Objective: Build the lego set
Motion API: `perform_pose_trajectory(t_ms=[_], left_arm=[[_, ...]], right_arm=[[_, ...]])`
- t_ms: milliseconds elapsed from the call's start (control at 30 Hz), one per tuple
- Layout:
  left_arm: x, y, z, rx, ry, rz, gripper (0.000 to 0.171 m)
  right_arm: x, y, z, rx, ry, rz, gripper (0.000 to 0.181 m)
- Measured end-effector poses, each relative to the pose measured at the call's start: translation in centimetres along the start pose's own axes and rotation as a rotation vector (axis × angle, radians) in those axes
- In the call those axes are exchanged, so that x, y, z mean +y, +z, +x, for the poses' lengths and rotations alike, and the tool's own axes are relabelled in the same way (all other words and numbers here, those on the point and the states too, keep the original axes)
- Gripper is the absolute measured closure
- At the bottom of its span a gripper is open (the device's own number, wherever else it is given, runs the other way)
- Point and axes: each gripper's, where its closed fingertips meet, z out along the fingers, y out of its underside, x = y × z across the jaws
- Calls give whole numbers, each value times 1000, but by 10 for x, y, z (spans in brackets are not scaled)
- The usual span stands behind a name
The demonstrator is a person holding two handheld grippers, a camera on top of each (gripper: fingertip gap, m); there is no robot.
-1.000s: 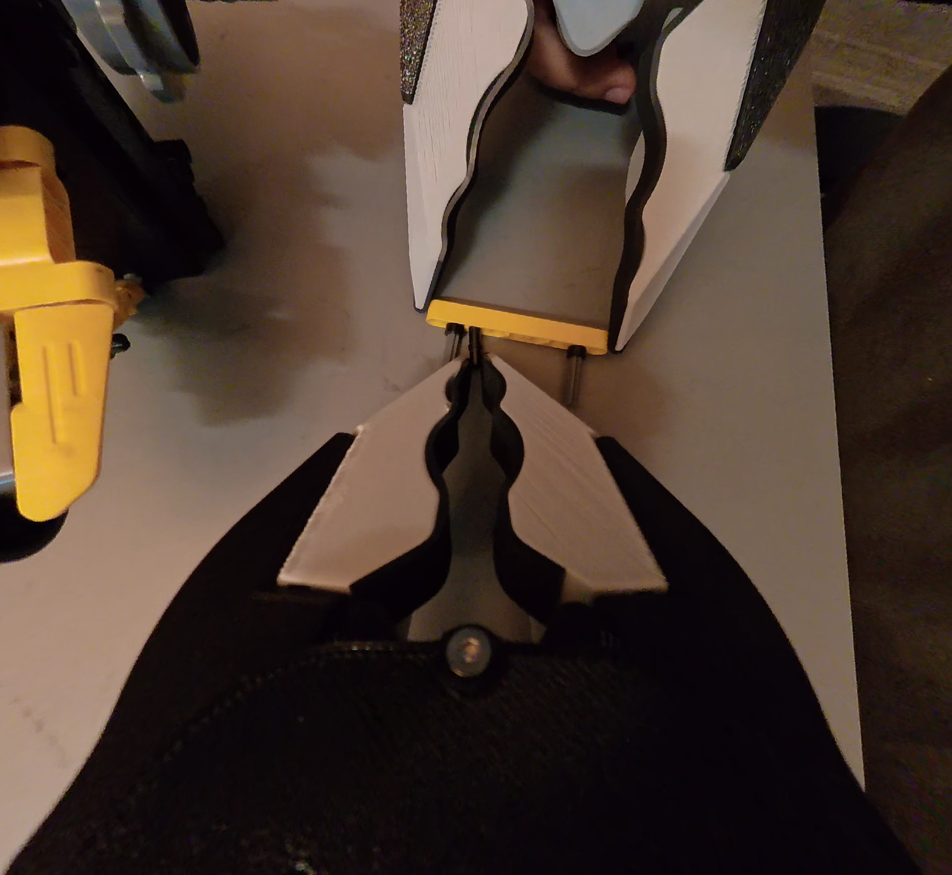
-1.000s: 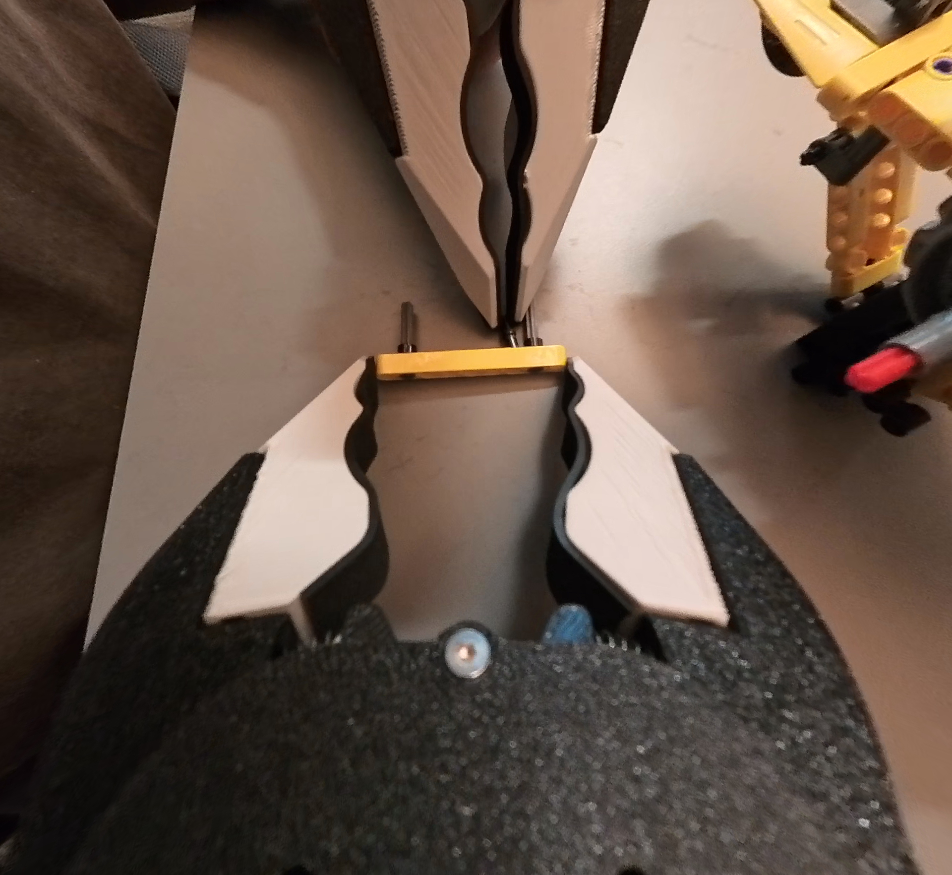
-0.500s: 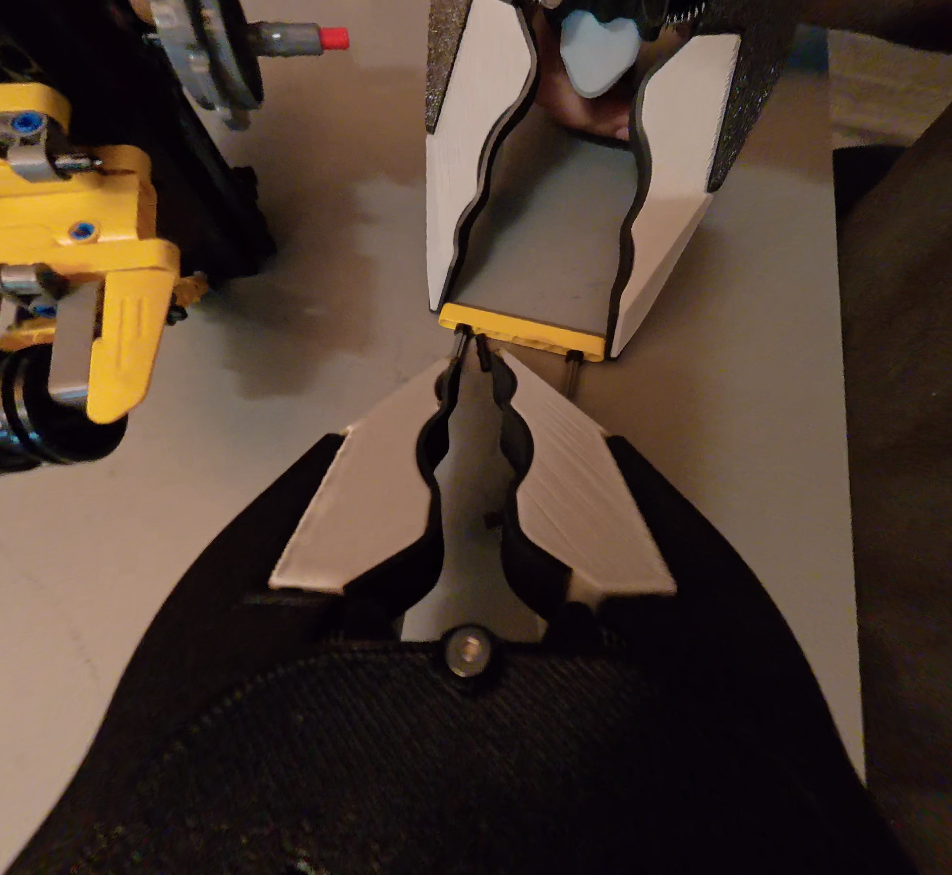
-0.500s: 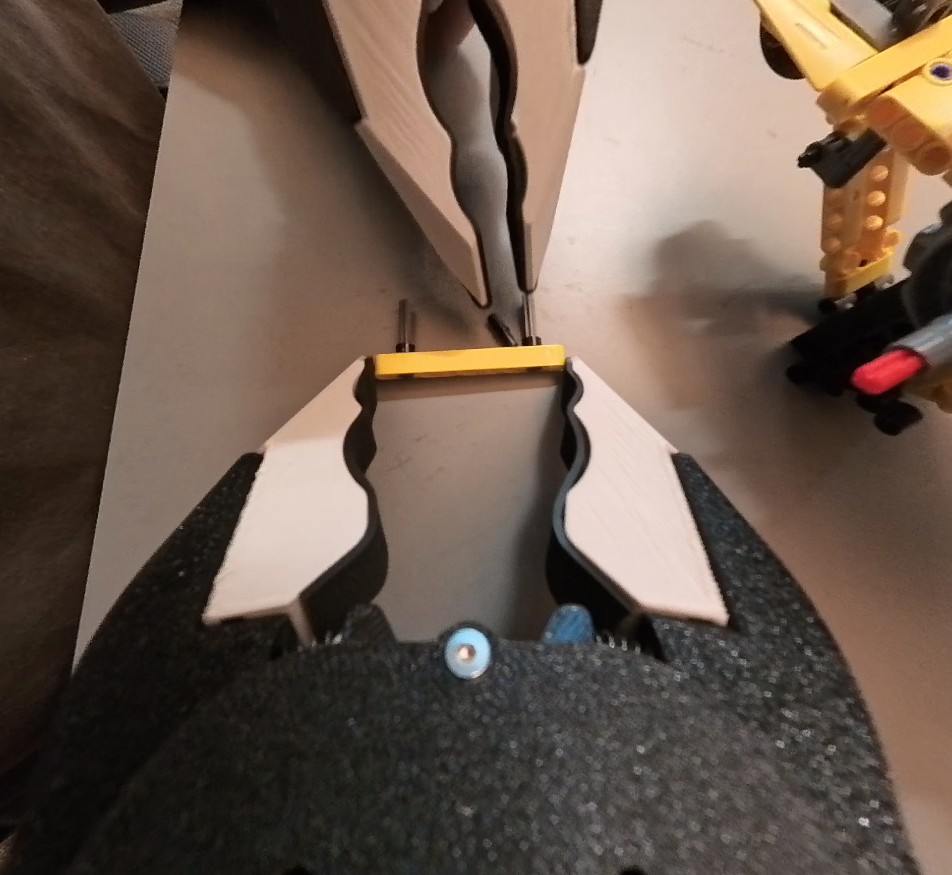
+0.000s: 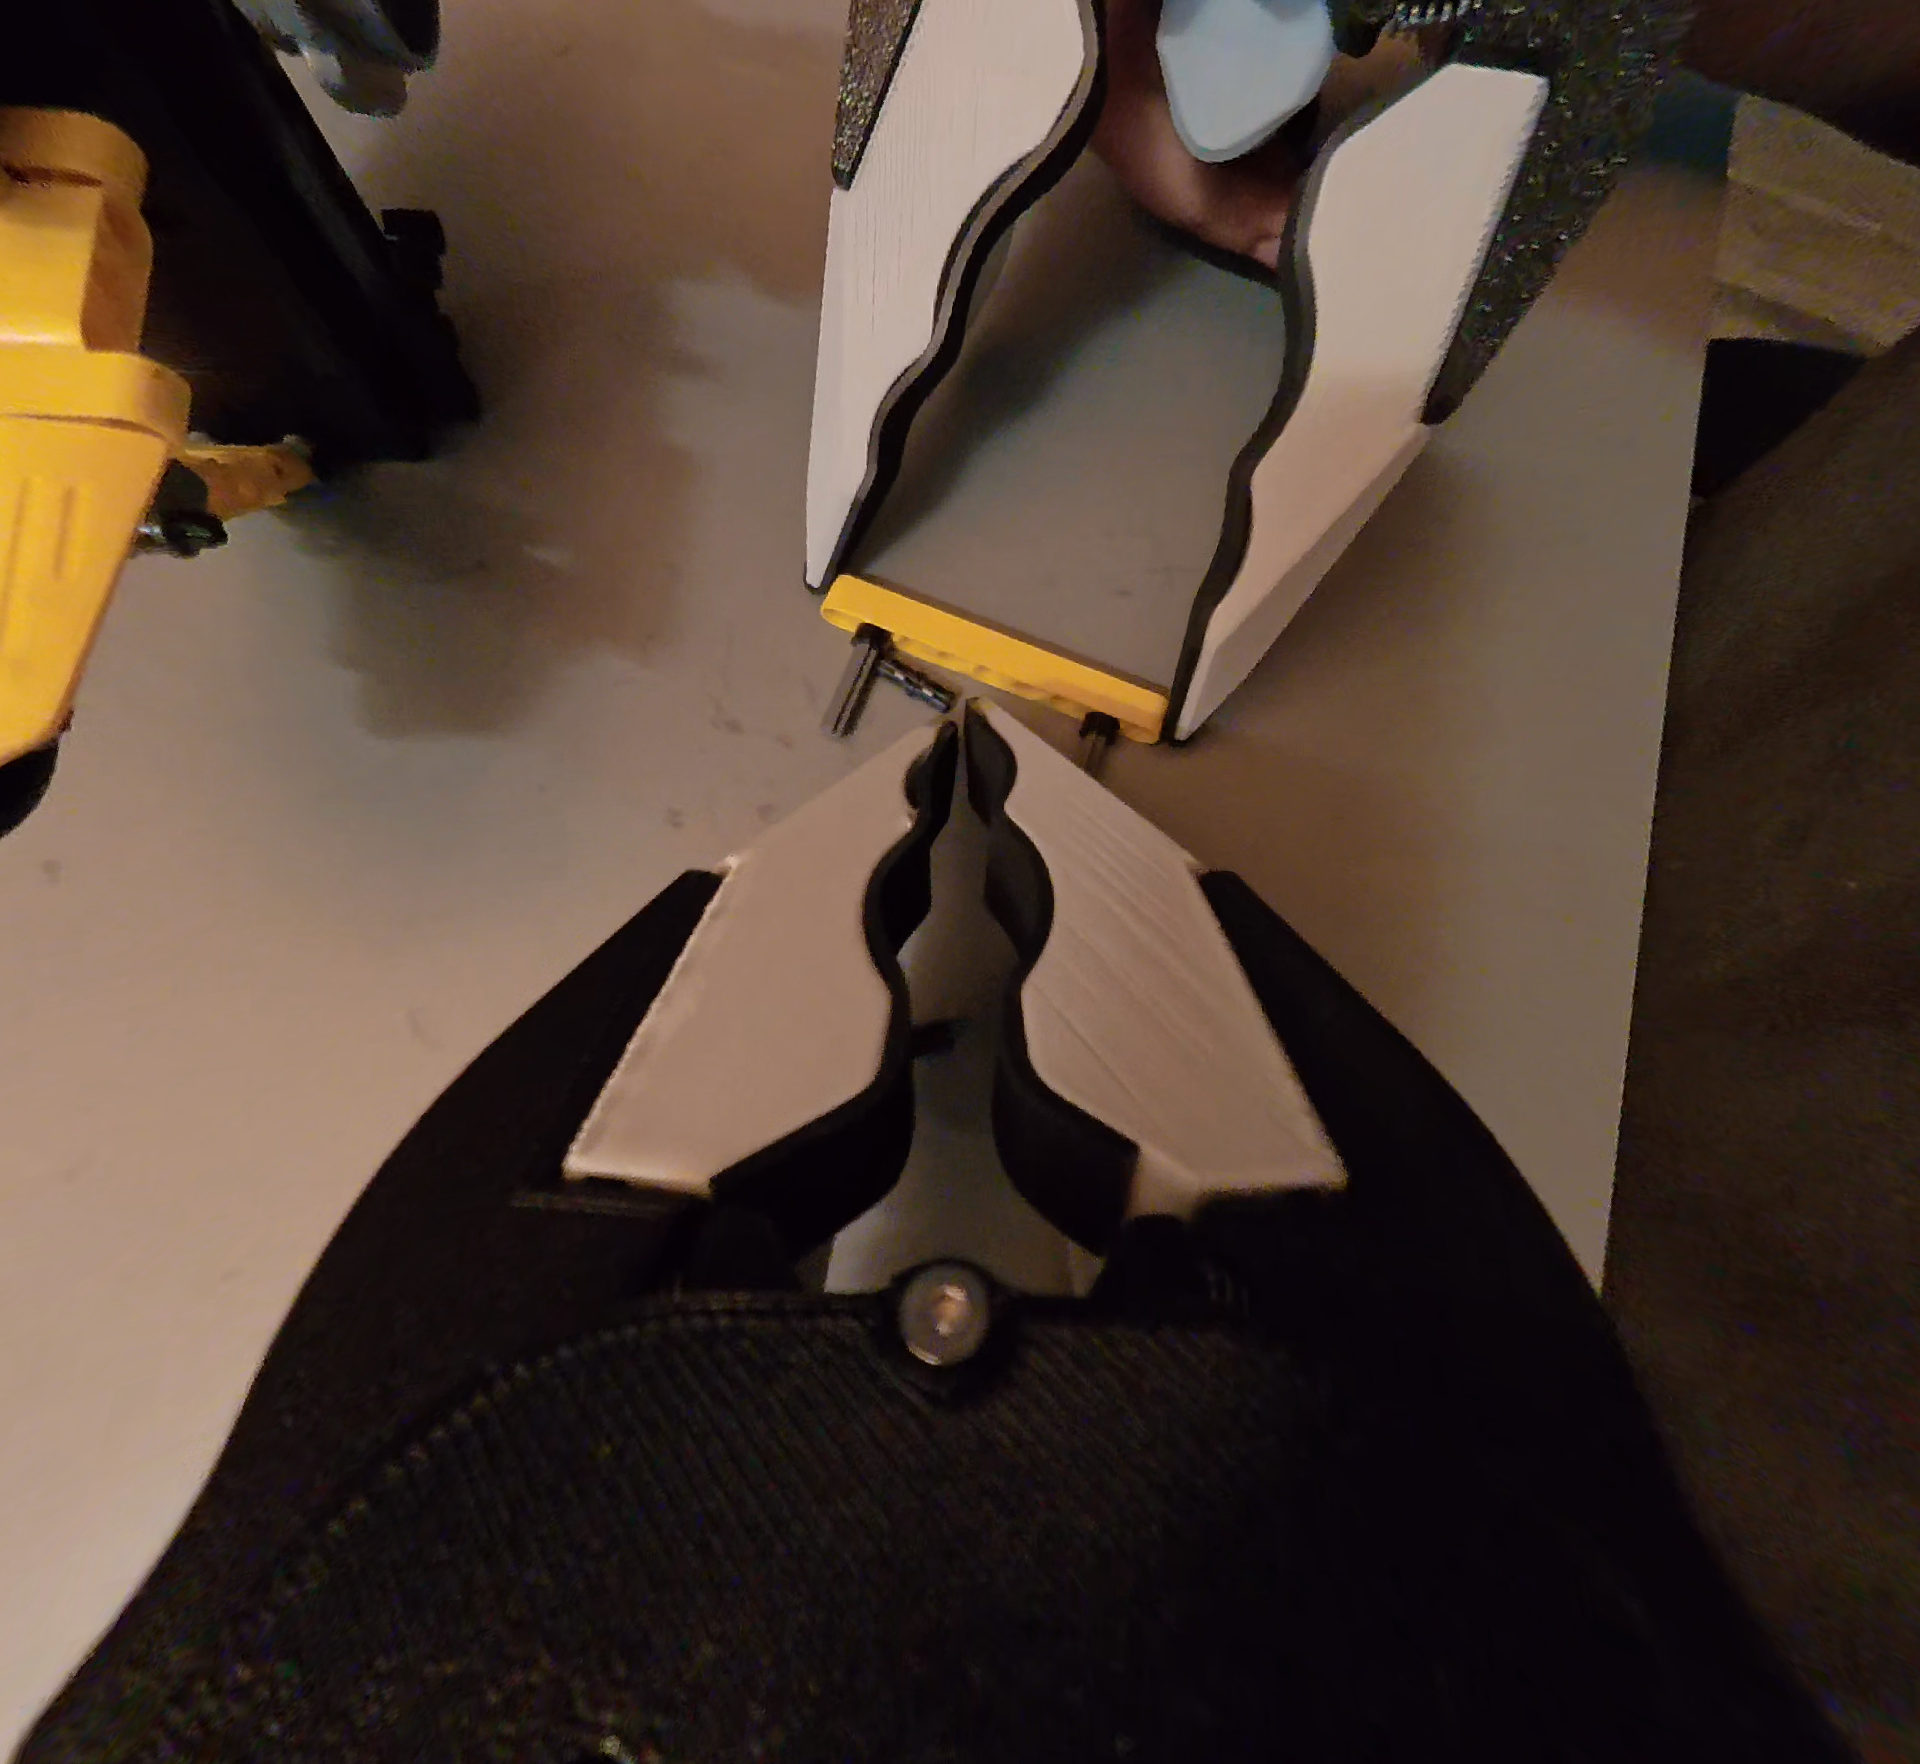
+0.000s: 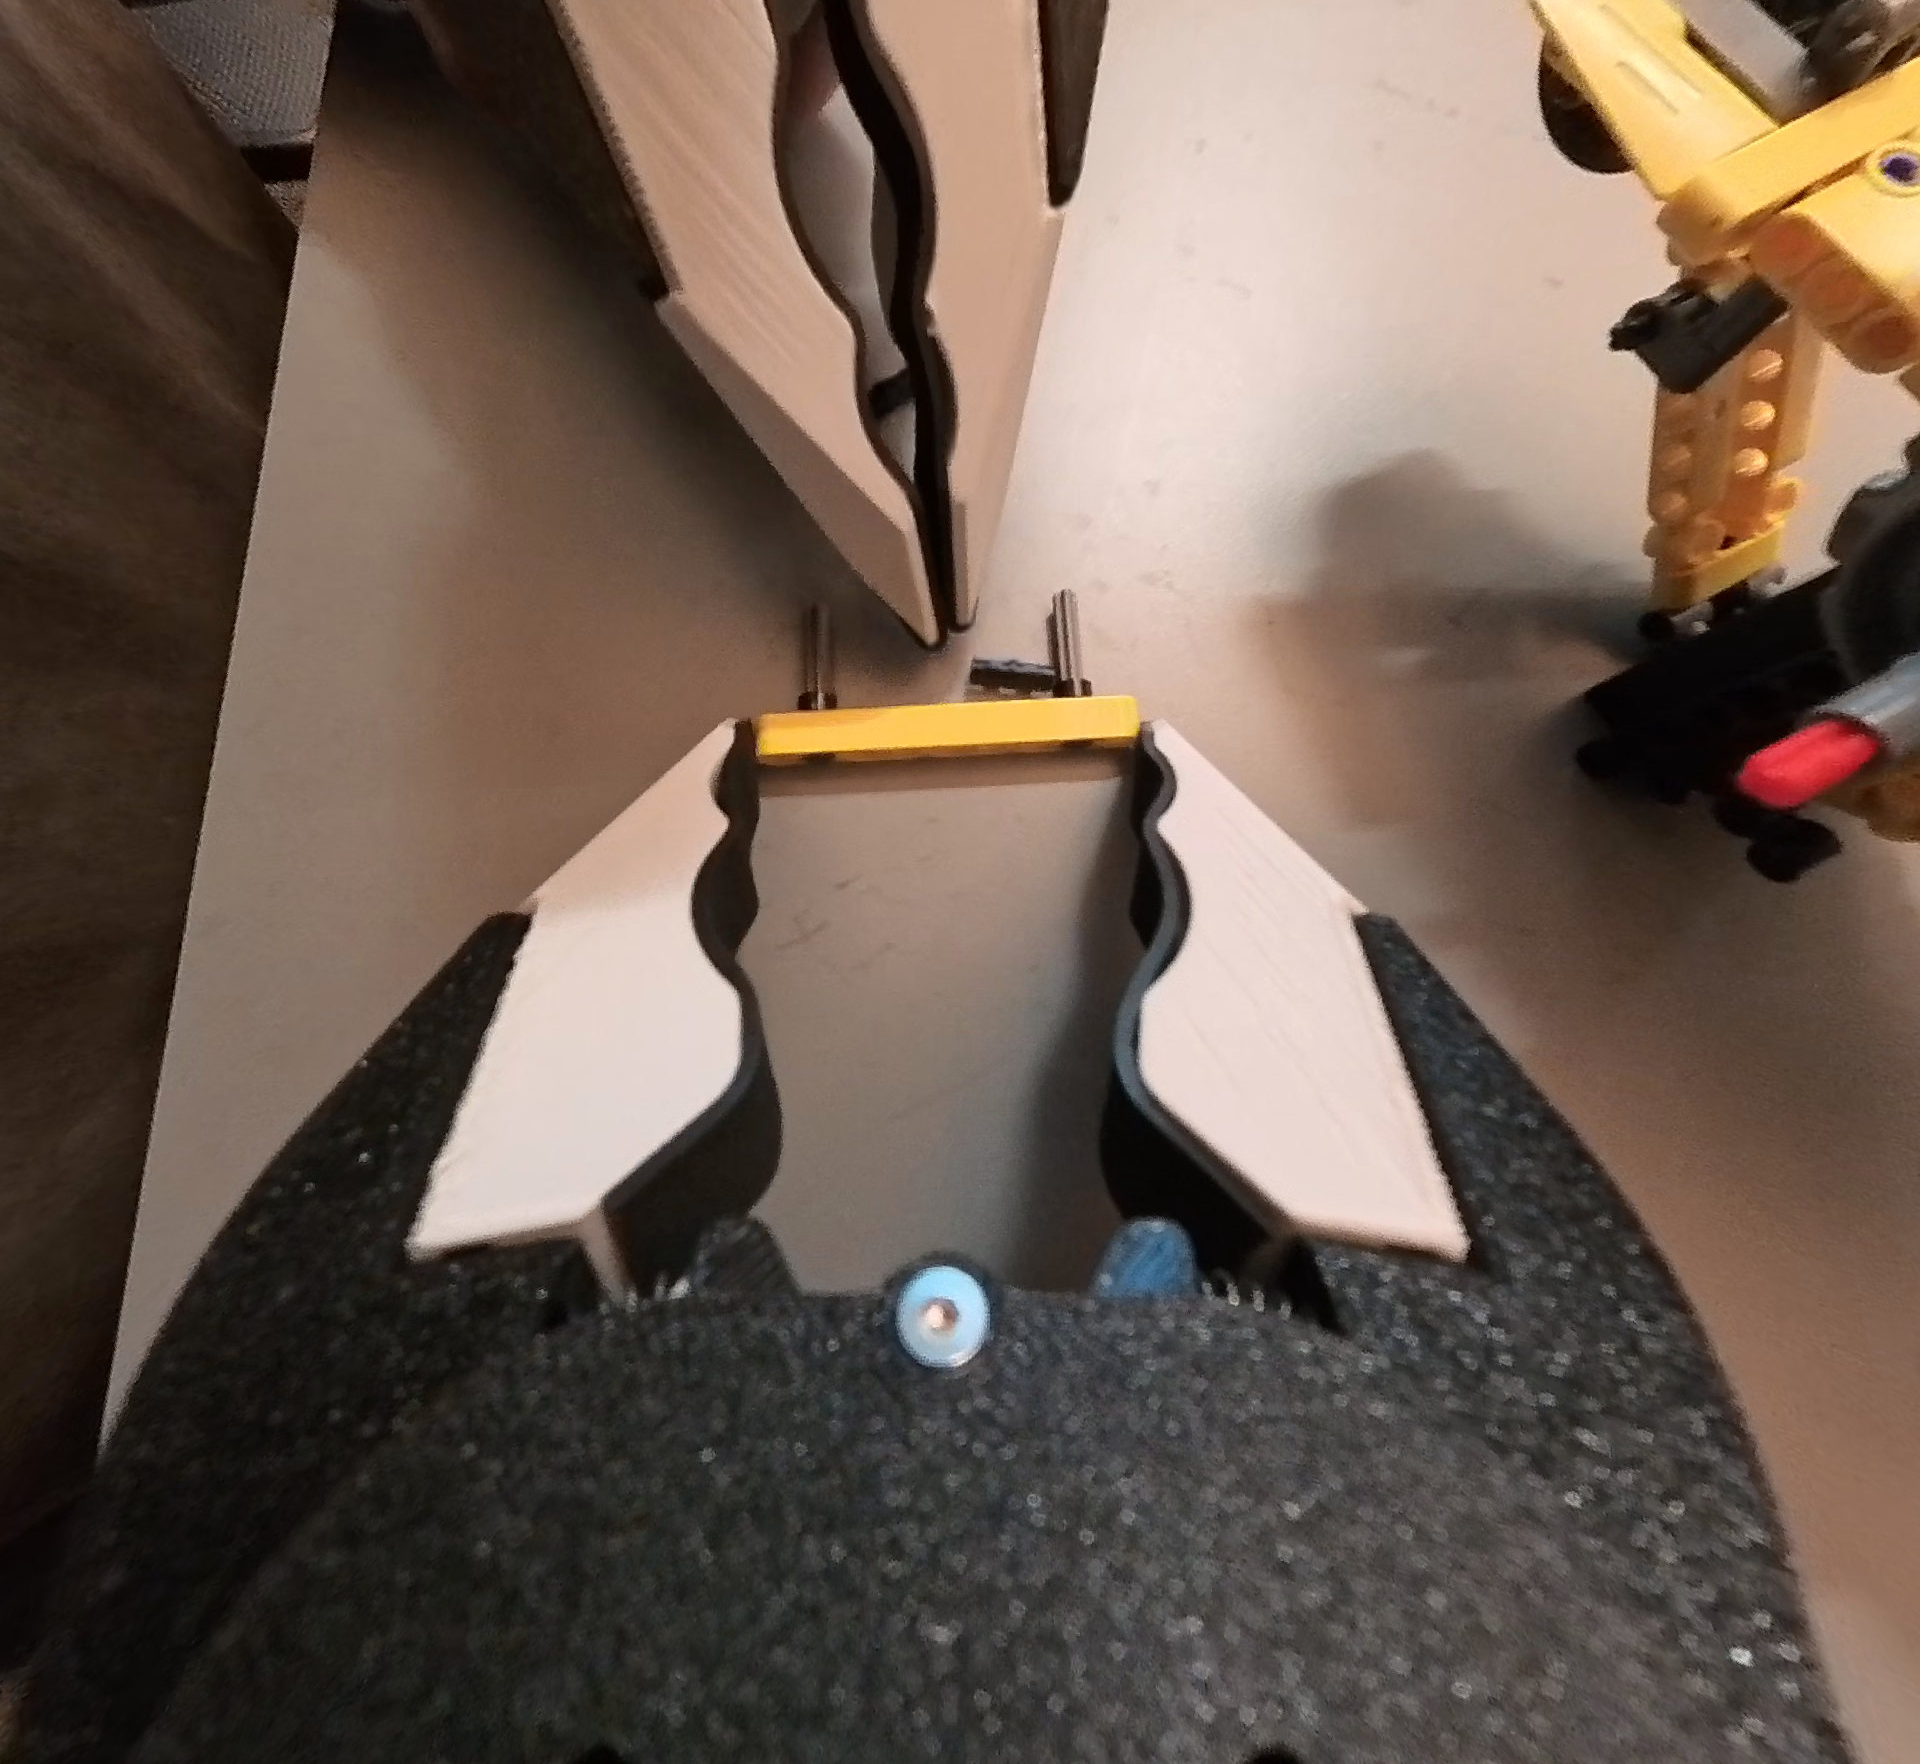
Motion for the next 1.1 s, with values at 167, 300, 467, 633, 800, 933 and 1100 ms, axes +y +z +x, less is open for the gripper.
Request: perform_pose_trajectory(t_ms=[167,300,467,633,800,933,1100], left_arm=[[0,3,-2,-28,-29,-11,170],[-2,3,-4,-36,-50,1,167],[-3,6,-1,-25,-67,-2,160],[-2,7,-4,-49,-69,-11,162],[1,4,-8,-76,-73,-16,165],[3,0,-14,-116,-100,-6,166],[4,-5,-19,-149,-115,6,167]], right_arm=[[0,0,0,0,0,0,109],[0,0,0,0,0,0,109],[0,0,0,1,-1,0,109],[0,0,0,0,-2,0,109],[0,0,0,1,-2,0,109],[0,0,0,0,-1,0,109],[0,0,0,1,-1,0,109]])
